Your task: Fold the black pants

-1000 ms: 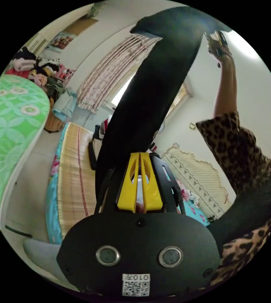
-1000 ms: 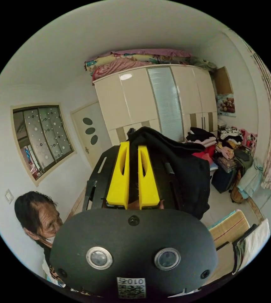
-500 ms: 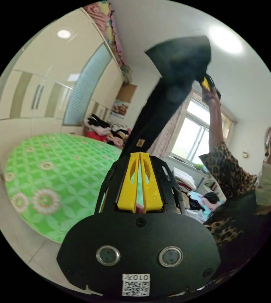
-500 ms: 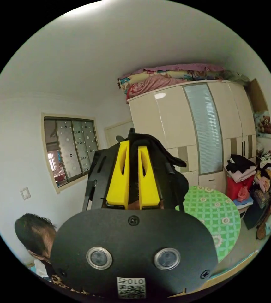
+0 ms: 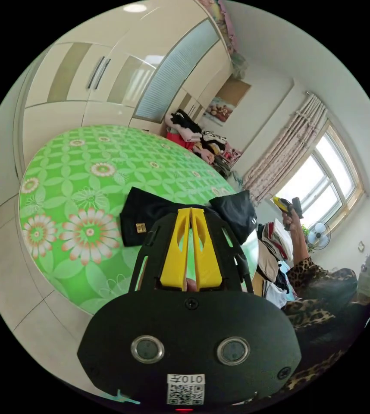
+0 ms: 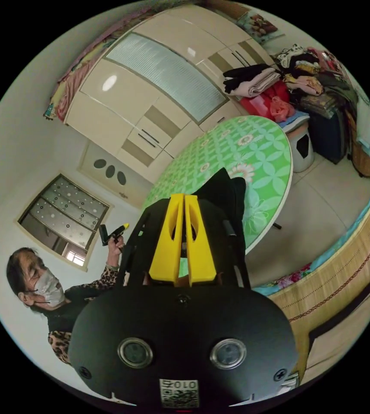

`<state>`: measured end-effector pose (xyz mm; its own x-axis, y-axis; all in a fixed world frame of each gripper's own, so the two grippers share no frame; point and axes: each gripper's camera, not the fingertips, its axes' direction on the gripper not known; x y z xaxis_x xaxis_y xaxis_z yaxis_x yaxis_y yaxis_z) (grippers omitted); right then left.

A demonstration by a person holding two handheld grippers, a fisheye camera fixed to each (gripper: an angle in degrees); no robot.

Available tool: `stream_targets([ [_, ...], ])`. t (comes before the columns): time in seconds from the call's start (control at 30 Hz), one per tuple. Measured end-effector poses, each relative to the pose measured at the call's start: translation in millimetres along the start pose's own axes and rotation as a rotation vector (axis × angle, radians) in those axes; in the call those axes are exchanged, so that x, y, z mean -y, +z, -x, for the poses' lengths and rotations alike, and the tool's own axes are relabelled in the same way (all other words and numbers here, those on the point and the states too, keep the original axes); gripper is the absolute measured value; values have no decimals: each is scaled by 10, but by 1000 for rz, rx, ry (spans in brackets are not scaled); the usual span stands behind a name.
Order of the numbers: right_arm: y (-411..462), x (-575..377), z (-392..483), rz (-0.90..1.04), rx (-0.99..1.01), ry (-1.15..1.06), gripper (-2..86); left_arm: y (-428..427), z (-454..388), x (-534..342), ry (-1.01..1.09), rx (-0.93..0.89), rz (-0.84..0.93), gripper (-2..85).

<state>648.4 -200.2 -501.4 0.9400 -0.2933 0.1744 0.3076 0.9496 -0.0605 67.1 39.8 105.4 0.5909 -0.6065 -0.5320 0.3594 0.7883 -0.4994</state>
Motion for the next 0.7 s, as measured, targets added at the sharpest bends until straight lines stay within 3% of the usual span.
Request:
stream_targets([
  [0.3, 1196, 385, 1101, 297, 27, -250, 114, 112, 67, -78, -11, 248, 121, -1],
  [0.7, 3527, 1217, 3444, 623, -124, -755, 153, -551, 630, -444, -128, 183, 120, -2],
])
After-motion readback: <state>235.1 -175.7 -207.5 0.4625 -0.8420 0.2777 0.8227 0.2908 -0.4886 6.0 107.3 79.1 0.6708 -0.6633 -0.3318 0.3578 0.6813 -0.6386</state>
